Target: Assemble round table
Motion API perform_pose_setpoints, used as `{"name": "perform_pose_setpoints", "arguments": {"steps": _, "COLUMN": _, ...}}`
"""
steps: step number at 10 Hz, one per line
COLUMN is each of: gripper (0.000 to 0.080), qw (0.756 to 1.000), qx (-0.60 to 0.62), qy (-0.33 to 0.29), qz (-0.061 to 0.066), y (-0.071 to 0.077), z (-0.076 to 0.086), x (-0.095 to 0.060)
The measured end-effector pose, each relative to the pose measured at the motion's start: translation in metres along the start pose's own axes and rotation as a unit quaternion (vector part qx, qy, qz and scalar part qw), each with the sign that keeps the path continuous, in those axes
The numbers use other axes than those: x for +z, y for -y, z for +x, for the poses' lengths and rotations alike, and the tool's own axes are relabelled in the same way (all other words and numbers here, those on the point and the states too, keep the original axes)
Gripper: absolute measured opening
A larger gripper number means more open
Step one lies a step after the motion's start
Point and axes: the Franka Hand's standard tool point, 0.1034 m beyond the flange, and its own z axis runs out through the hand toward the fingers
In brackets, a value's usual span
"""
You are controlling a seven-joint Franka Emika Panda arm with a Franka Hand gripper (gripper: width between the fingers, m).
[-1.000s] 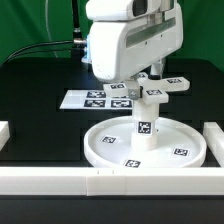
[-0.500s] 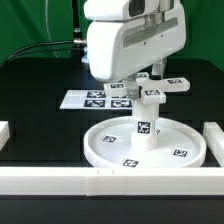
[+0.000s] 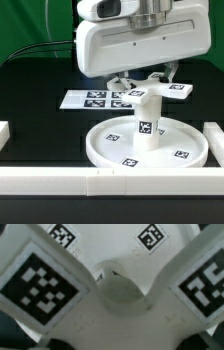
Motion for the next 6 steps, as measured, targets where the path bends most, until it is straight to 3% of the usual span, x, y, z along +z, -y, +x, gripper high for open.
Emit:
{"name": "perform_pose_setpoints", "arguments": {"steps": 4, "gripper": 0.0449, "qw": 0.98, "qx": 0.196, "qy": -0.006, "qz": 0.019, "y": 0.006, "z": 0.0018, "x": 0.0007}}
{"name": "perform_pose_setpoints", "arguments": {"steps": 6, "gripper": 0.0449, "qw": 0.963, "qx": 0.269, "qy": -0.018, "qz": 0.02, "y": 0.0062, "z": 0.0043, "x": 0.0007}}
